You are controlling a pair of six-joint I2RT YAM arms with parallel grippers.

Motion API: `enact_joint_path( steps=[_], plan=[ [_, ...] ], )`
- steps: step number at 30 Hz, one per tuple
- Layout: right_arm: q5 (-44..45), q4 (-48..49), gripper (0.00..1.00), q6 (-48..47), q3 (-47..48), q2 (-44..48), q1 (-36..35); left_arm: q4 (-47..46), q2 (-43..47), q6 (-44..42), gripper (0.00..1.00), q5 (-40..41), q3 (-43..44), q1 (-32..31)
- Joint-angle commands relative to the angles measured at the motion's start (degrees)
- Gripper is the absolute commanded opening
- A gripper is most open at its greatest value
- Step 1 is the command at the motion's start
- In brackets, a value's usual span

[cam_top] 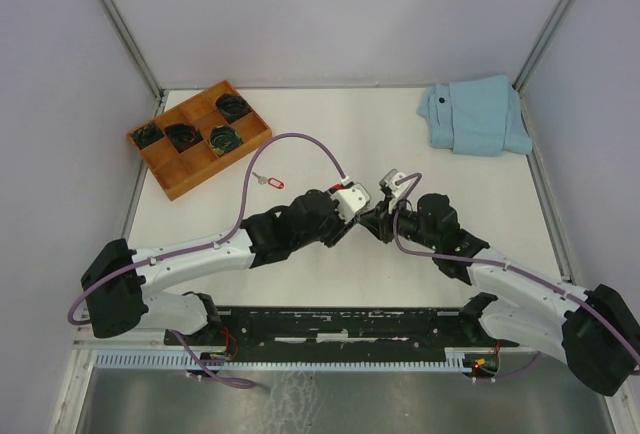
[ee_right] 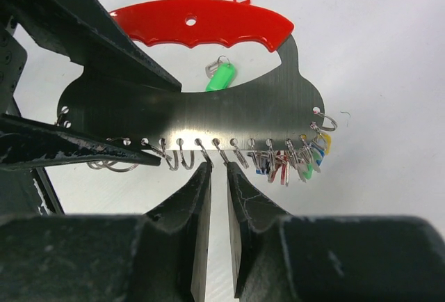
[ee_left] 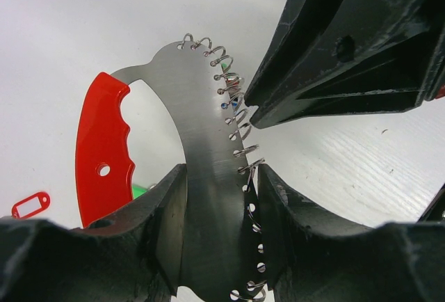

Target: Put the keys on the keyring

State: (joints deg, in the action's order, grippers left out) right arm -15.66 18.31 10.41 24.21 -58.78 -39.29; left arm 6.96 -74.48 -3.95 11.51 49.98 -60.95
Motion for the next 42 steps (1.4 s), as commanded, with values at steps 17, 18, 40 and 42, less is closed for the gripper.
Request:
enact_joint_path(
  steps=[17, 18, 40, 42],
  plan=[
    [3.3, -3.7, 0.26, -1.9, -0.7, 4.9, -0.2, -12.2, -0.1, 8.6, 0.03, 2.6, -4.8, -0.5],
    [3.4, -4.6, 0.26, -1.6, -0.9, 5.3, -0.2, -13.4, -0.6, 9.8, 0.03, 2.9, -6.5, -0.4],
    [-1.9, -6.1, 0.27, 3.1, 1.7, -11.2, -0.3, -29.6, -13.0, 27.8, 0.08, 1.2, -19.6, -0.4],
    [-2.1, -6.6, 0.28, 3.0, 2.2, -11.6, -0.4, -29.3, -13.1, 28.4, 0.14, 1.7, -20.1, -0.4]
  ],
)
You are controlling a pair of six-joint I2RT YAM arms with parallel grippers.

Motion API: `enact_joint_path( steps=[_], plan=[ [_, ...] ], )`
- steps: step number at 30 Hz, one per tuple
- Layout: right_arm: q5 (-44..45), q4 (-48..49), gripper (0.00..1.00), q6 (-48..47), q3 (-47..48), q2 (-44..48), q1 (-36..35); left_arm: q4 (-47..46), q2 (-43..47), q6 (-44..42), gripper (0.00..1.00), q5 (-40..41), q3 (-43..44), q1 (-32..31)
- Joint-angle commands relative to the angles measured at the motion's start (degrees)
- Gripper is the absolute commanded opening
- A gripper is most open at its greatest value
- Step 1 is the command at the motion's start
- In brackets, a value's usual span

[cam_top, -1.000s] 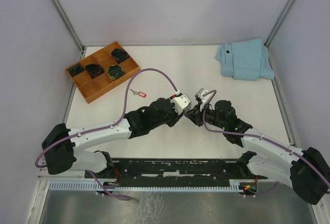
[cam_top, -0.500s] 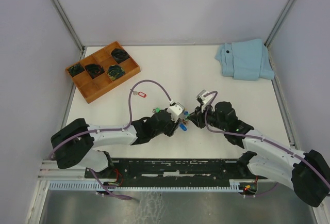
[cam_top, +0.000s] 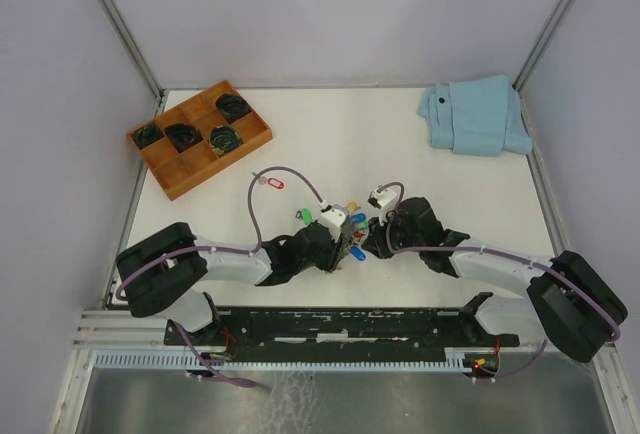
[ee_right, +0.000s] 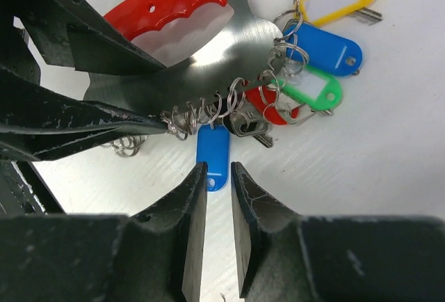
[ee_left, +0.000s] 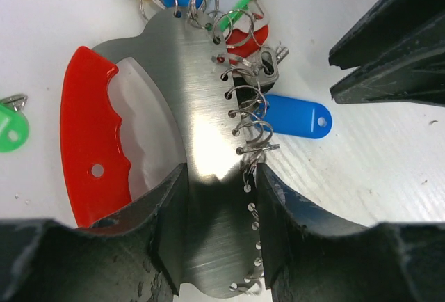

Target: Put the keys on the keyring

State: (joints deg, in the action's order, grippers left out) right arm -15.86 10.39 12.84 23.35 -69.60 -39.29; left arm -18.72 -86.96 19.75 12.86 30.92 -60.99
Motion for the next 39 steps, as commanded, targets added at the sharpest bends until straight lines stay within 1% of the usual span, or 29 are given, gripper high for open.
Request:
enact_joint_path(
  steps=[1, 8, 13, 16, 21, 27, 31, 34, 39],
  plan=[
    [-2.0, 0.6, 0.29, 0.4, 3.5, -0.9, -0.6, -3.2, -0.4, 5.0, 0.17, 0.9, -1.3, -0.4],
    [-0.4, -3.5, 0.31, 1.0, 7.3, -1.7, -2.9, 0.9, 7.0, 7.2, 0.35, 4.5, -4.3, -0.4],
    [4.1, -7.7, 0.31, 4.7, 11.9, -4.6, -5.2, 2.1, 11.4, 8.3, 0.4, 4.6, -5.9, -0.2],
    [4.8, -8.8, 0.33, 6.5, 14.4, -7.4, -6.9, 2.2, 12.5, 9.0, 0.43, 3.7, -6.7, -0.1],
    [7.0, -10.7, 0.33, 8.2, 18.6, -13.1, -9.0, 2.2, 12.9, 9.5, 0.45, 3.4, -8.0, 0.5],
    [8.2, -10.4, 0.33, 8.5, 20.6, -17.4, -9.5, 2.2, 11.1, 10.3, 0.41, 2.2, -8.3, 1.4],
    [7.7, -10.2, 0.28, 7.3, 21.4, -19.3, -9.9, 2.1, 10.9, 10.6, 0.36, 1.9, -8.7, 1.5],
    [6.5, -9.1, 0.24, 6.9, 21.6, -19.8, -10.1, 1.5, 10.8, 10.8, 0.35, 1.5, -9.1, 1.5],
    [5.4, -7.4, 0.23, 7.0, 21.4, -19.8, -10.3, 1.0, 10.6, 10.9, 0.33, 1.1, -9.2, 1.5]
  ],
)
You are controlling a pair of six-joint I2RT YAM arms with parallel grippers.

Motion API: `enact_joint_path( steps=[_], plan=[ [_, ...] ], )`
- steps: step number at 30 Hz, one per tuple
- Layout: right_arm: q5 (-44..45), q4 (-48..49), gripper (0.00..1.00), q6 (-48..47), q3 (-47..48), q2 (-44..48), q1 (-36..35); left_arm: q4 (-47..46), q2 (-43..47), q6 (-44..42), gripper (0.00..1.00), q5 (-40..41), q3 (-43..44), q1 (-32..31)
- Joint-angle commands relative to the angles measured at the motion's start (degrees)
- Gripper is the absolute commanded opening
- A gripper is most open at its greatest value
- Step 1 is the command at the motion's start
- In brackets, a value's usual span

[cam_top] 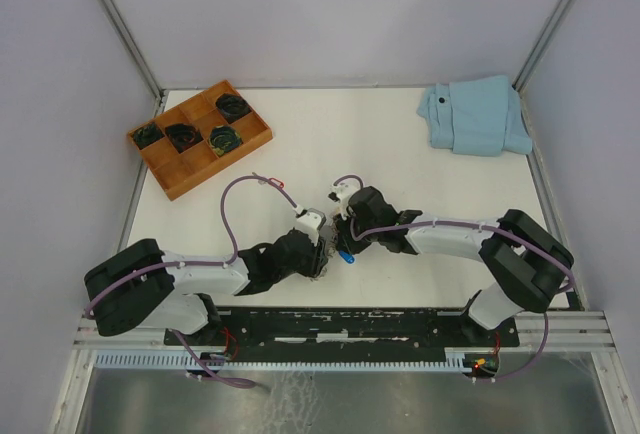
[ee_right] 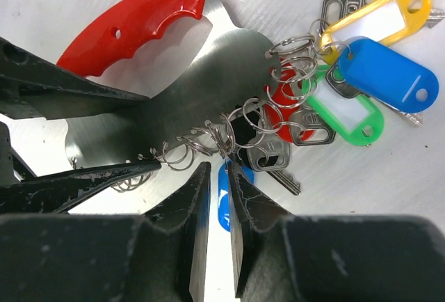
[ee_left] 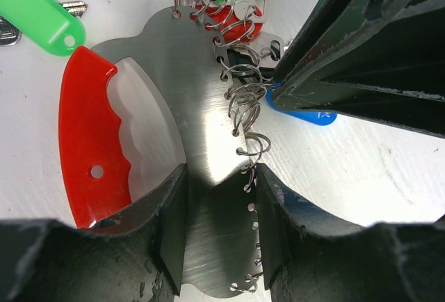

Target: Put the keys on the keyring

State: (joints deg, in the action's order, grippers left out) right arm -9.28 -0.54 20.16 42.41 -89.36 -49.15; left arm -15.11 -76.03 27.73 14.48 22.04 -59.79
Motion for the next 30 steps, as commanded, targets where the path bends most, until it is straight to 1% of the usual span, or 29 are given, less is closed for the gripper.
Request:
enact_joint_path(
  steps=[1, 14, 20, 26, 30],
  plan=[
    [-1.3, 3.7, 0.23, -0.5, 2.3, -0.1, -0.4, -2.8, -0.4, 2.9, 0.33, -0.7, -0.4, 0.3],
    [-1.6, 4.6, 0.24, -2.0, 4.0, -2.2, -0.4, -3.2, 0.0, 2.9, 0.32, -1.2, -0.6, 0.3],
    [-0.1, 3.9, 0.24, -2.2, 4.5, -3.3, -0.4, -3.3, 0.1, 2.9, 0.32, -1.4, -0.7, 0.3],
    [-0.2, 3.3, 0.26, -2.4, 4.3, -3.7, -0.4, -3.3, 0.3, 2.8, 0.31, -1.4, -0.8, 0.2],
    [1.1, 2.6, 0.29, -2.4, 4.4, -4.2, -0.4, -3.3, 0.5, 2.9, 0.31, -1.5, -0.8, 0.2]
  ],
)
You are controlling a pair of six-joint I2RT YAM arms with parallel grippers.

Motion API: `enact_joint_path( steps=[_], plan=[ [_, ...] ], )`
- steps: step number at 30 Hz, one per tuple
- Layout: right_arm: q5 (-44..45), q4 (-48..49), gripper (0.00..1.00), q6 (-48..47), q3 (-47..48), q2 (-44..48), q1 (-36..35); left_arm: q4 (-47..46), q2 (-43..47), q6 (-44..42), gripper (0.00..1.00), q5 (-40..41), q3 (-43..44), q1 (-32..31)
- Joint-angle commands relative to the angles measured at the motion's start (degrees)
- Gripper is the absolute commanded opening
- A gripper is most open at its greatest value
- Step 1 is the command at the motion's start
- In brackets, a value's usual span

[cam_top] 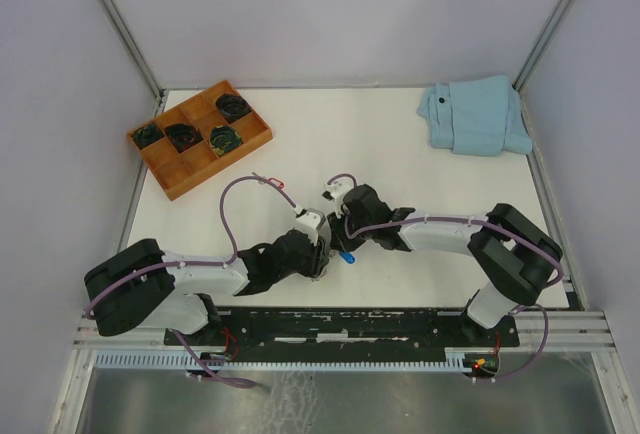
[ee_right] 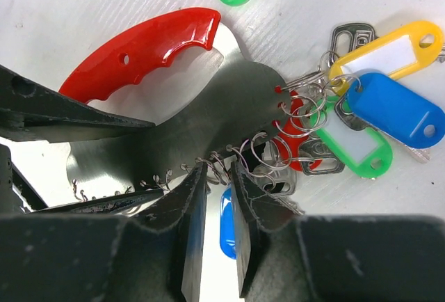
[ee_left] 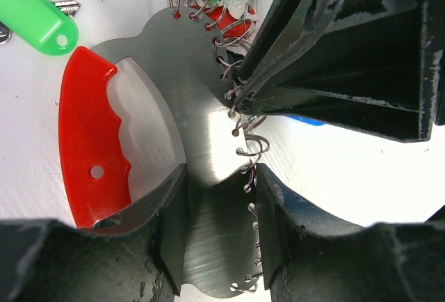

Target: Put the keys on the keyring

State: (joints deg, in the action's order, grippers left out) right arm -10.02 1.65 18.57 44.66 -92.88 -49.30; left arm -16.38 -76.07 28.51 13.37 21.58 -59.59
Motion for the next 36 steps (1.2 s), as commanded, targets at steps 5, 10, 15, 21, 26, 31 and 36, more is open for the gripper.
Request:
enact_joint_path(
  steps=[5, 10, 15, 21, 26, 31, 36],
  plan=[
    [0.6, 0.6, 0.3, -1.0, 2.2, -0.9, -0.3, -2.2, 0.5, 2.1, 0.31, -0.4, -0.4, 0.1],
    [-2.7, 1.7, 0.27, -1.1, 2.4, -1.4, -0.3, -2.2, 0.4, 2.1, 0.31, -0.5, -0.3, 0.1],
    [-3.2, 1.8, 0.2, -1.4, 2.3, -0.1, -0.2, -2.2, 0.6, 2.0, 0.3, -0.5, -0.4, 0.0],
    [-2.3, 1.3, 0.09, -2.6, 2.7, -0.9, -0.3, -2.3, 0.9, 1.9, 0.3, -0.8, -0.5, 0.1],
    [-2.1, 1.2, 0.01, -3.7, 2.0, 0.6, -0.3, -2.6, 2.0, 2.0, 0.31, -1.0, -0.9, 0.1],
    [-1.8, 0.0, 0.01, -6.3, 1.0, 4.8, -0.3, -4.0, 4.6, 3.0, 0.34, -2.7, -2.0, 1.1],
    [-2.0, -1.4, 0.01, -9.1, 0.6, 7.5, -0.3, -6.5, 7.2, 5.6, 0.4, -8.4, -3.5, 4.3]
  ],
)
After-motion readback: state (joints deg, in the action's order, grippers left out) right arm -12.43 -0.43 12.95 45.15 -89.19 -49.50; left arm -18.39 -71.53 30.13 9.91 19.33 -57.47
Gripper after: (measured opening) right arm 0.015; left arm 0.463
